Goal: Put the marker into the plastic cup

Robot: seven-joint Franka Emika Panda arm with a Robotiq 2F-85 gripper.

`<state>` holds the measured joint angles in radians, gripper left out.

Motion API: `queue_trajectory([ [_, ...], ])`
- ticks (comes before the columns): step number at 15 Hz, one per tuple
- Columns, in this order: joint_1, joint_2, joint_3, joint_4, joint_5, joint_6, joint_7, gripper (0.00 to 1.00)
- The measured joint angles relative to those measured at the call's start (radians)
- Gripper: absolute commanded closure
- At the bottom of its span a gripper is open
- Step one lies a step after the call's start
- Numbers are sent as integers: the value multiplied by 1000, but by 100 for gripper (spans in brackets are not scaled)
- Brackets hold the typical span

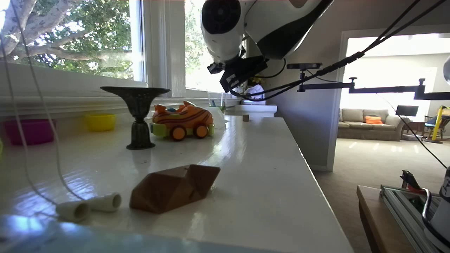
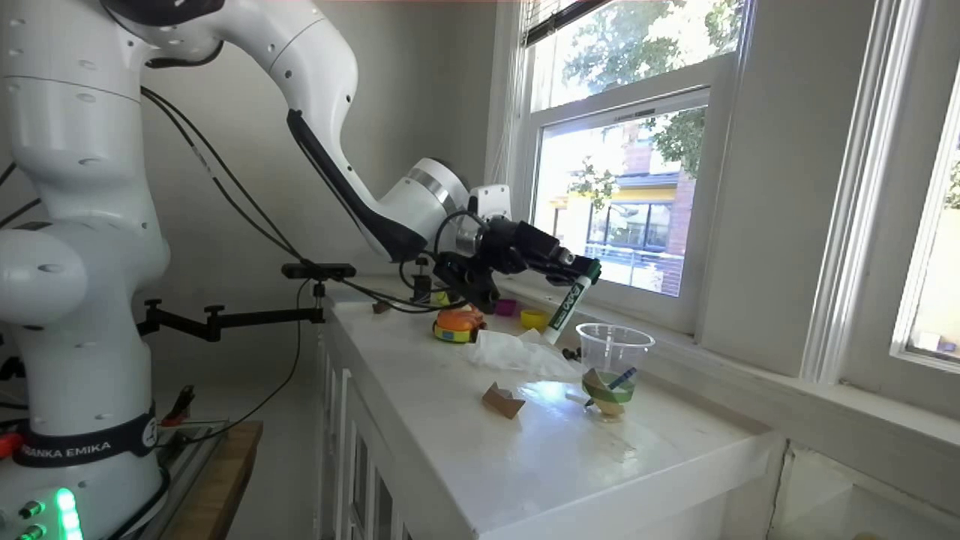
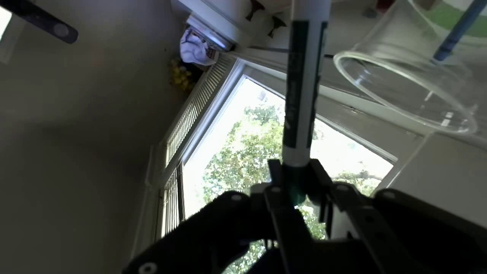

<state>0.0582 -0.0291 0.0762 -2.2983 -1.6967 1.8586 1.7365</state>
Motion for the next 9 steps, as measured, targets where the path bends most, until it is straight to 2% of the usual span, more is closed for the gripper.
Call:
queue_trajectory([
  [9, -4, 3, -18, 77, -4, 100, 41, 95],
])
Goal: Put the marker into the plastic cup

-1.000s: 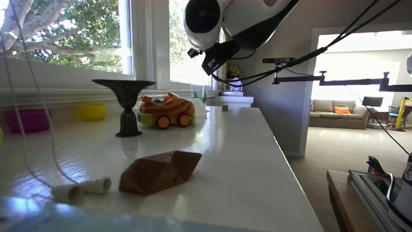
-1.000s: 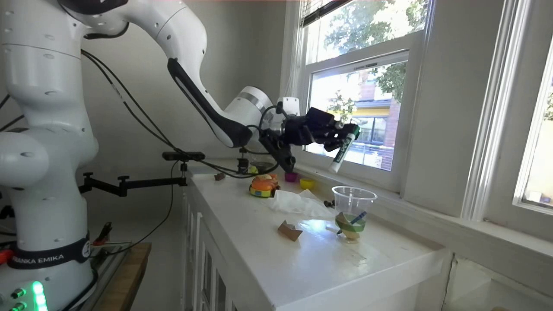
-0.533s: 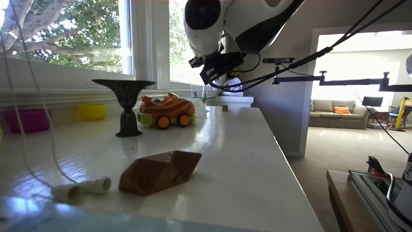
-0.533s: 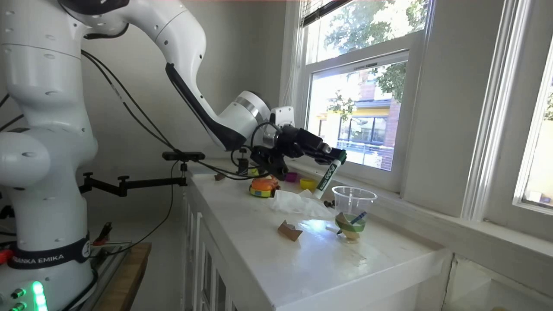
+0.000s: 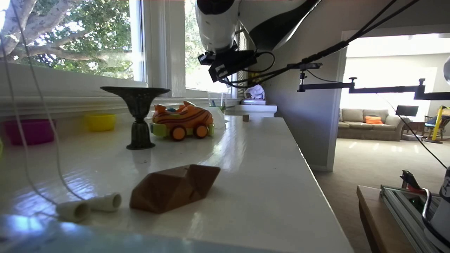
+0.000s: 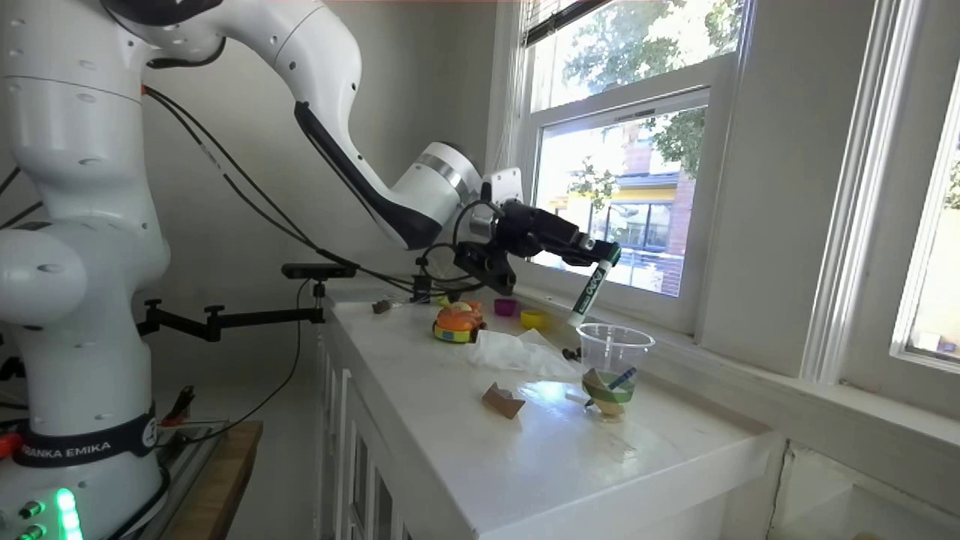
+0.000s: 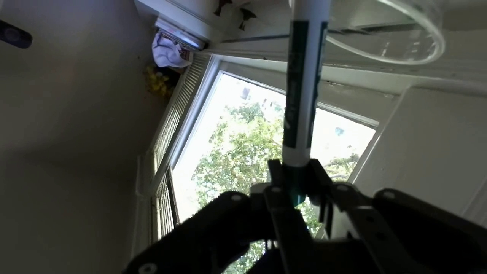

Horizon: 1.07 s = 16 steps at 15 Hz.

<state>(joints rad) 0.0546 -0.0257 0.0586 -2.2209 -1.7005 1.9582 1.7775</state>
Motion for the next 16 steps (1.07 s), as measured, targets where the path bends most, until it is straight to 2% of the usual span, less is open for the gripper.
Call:
queue_trajectory([
  [7, -19, 31, -34, 52, -13, 105, 0, 95],
  [16, -65, 135, -69, 116, -95, 326, 57, 95],
])
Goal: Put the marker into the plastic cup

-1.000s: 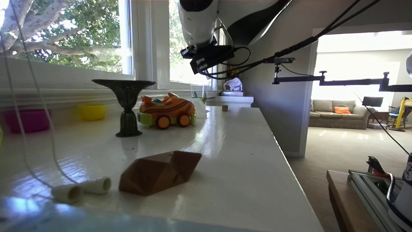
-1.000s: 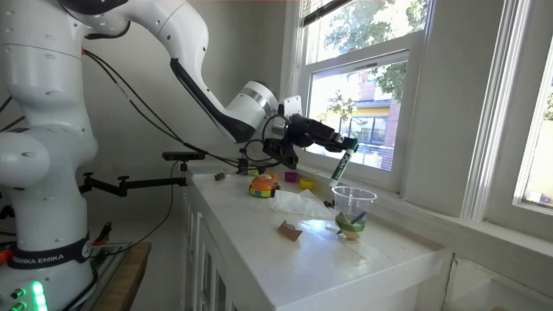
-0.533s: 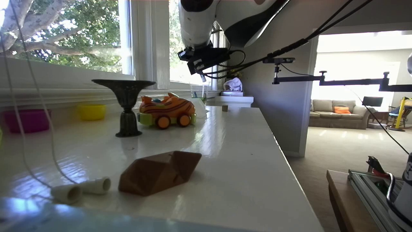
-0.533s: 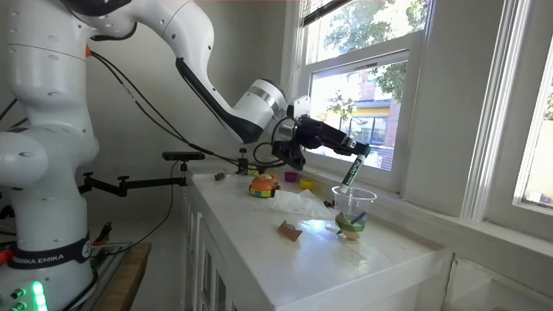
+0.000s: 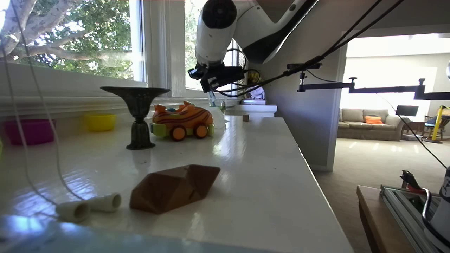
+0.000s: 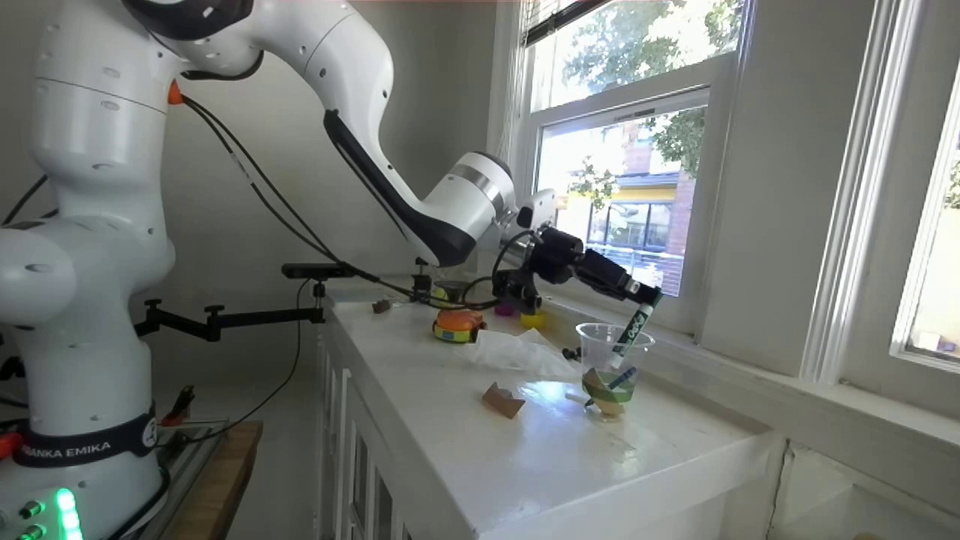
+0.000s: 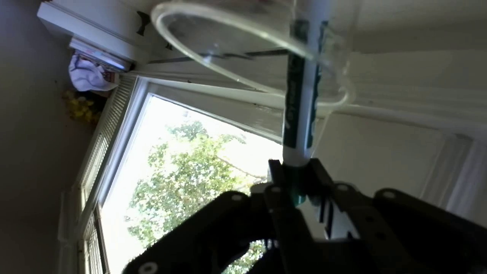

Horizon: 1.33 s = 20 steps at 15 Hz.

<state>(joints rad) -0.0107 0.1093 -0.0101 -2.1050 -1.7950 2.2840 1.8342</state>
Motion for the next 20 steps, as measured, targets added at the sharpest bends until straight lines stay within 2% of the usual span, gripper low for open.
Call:
queue_trajectory([
  [1, -4, 14, -2, 4, -4, 20, 10, 95],
  [2, -7, 25, -2, 7, -6, 35, 19, 55],
  [4, -10, 38, -2, 12, -6, 44, 30, 48],
  [10, -10, -2, -1, 20, -6, 43, 43, 5],
  [12, -9, -23, -1, 19, 0, 30, 43, 0],
  [14, -9, -43, 0, 19, 73, 22, -2, 0],
  [20, -7, -117, 3, 16, 544, 115, -347, 0],
])
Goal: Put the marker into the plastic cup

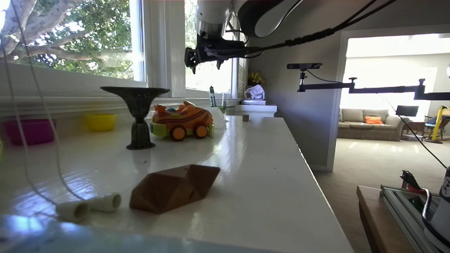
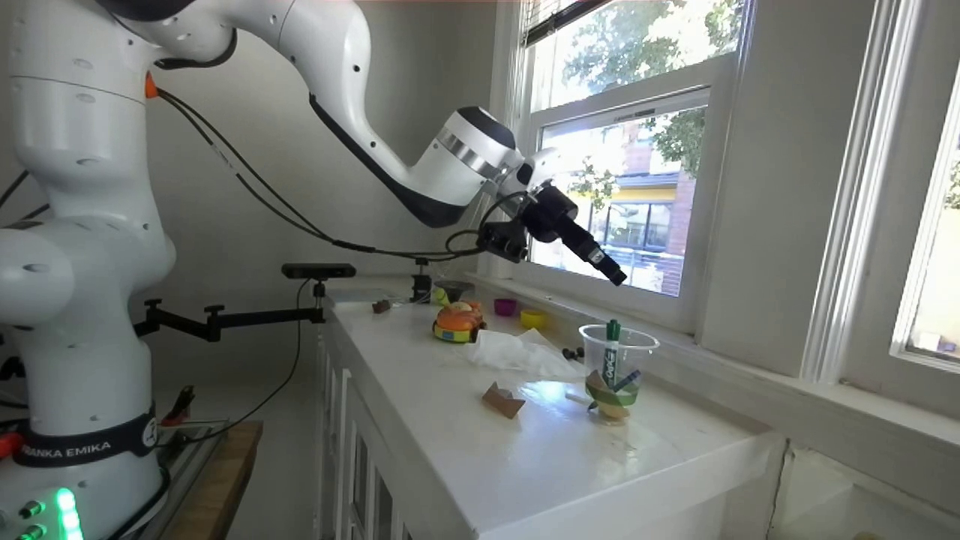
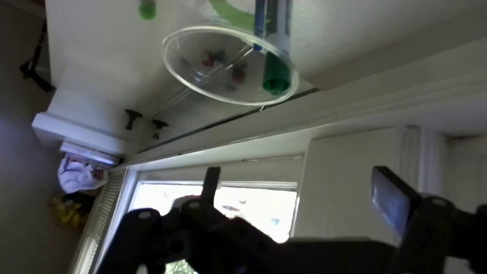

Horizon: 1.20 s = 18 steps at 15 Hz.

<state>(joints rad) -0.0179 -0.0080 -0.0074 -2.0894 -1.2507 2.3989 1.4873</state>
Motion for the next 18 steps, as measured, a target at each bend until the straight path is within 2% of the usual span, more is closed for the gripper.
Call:
queue_trajectory([
  [3, 22, -36, 15, -2, 238, 48, -175, 0],
  [9, 91, -61, 56, -3, 719, 48, -483, 0],
  [12, 135, -61, 31, -4, 955, 13, -644, 0],
  [15, 131, -63, 16, 10, 1178, -100, -843, 0],
  [18, 91, -67, 6, 61, 1273, -318, -1017, 0],
])
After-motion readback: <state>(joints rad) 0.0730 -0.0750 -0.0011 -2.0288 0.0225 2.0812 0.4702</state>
